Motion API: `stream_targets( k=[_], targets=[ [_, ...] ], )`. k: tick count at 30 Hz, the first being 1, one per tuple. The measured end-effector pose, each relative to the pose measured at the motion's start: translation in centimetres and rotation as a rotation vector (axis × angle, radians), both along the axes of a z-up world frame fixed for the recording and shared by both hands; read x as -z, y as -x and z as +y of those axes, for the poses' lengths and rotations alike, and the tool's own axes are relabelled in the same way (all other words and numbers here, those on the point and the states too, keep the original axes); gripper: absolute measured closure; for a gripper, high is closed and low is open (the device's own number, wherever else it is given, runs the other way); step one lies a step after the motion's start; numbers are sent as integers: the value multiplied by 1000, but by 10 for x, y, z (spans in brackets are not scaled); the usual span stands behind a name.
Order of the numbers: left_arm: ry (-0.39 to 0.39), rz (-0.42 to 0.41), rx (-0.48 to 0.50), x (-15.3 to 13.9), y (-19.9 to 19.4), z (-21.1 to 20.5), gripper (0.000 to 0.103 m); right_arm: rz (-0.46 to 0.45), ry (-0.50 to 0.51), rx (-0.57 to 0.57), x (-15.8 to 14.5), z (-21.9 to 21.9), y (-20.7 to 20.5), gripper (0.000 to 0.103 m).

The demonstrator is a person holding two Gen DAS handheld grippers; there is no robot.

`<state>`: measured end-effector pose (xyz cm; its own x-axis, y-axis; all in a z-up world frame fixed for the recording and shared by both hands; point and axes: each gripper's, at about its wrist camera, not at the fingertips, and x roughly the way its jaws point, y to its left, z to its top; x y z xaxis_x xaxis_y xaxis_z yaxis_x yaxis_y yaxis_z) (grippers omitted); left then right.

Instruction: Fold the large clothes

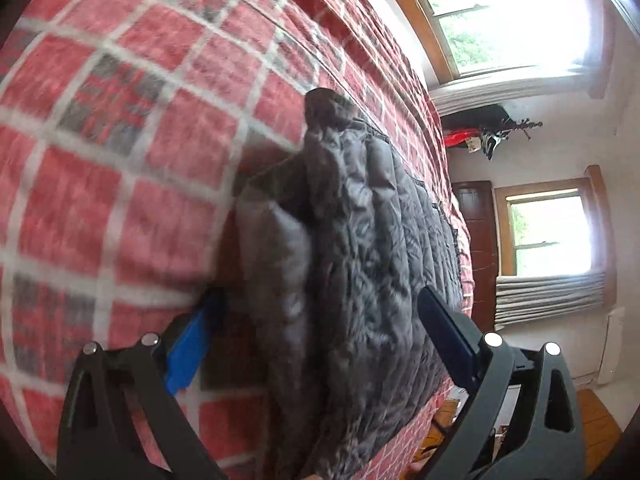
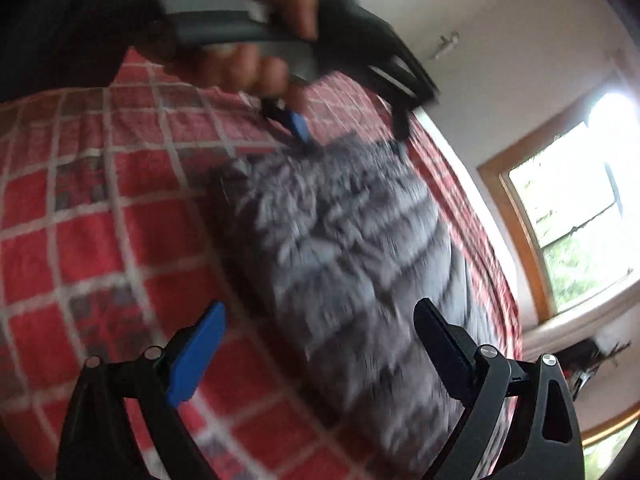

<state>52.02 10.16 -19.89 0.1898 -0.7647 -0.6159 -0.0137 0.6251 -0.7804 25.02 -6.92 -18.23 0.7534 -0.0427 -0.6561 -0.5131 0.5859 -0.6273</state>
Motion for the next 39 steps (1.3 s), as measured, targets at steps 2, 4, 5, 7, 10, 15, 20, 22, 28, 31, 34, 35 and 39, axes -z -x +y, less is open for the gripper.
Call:
stream_targets(
  k=[2, 4, 5, 7, 10, 15, 20, 22, 28, 31, 34, 35, 39],
  targets=[
    [-14, 2, 12, 0, -9, -9, 6, -8, 14, -9, 5, 7, -6, 8],
    [-21, 1, 23, -1, -17, -16, 6, -4, 16, -13, 11, 13, -11, 9],
    [-26, 1, 33, -1, -21, -21, 6, 1, 14, -15, 15, 15, -15, 9],
    [-43, -2, 55, -2, -30, -30, 6, 0, 6, -21, 19, 18, -24, 10],
    [-49, -6, 71, -3, -40, -38, 8, 2, -12, -20, 20, 22, -34, 10],
    [-77, 2, 71, 2, -58, -51, 28, -5, -21, -9, 19, 27, -49, 10],
    [-80, 15, 78, 4, -65, -49, 48, -16, -23, 4, 16, 32, -66, 10],
    [-70, 24, 83, 5, -71, -55, 57, -30, -18, 10, 15, 35, -70, 10],
    [-68, 32, 81, -2, -75, -67, 71, 5, -55, 45, 10, 43, -81, 27],
    [-87, 23, 81, -12, -76, -72, 75, 9, -82, 62, 3, 49, -79, 41],
    [-102, 19, 78, -20, -76, -74, 78, 7, -119, 81, -7, 47, -78, 52],
    [-108, 18, 77, -23, -77, -76, 78, 6, -129, 85, -10, 47, -75, 54],
    [-134, 11, 80, -38, -74, -80, 80, -8, -190, 104, -28, 41, -75, 63]
  ],
)
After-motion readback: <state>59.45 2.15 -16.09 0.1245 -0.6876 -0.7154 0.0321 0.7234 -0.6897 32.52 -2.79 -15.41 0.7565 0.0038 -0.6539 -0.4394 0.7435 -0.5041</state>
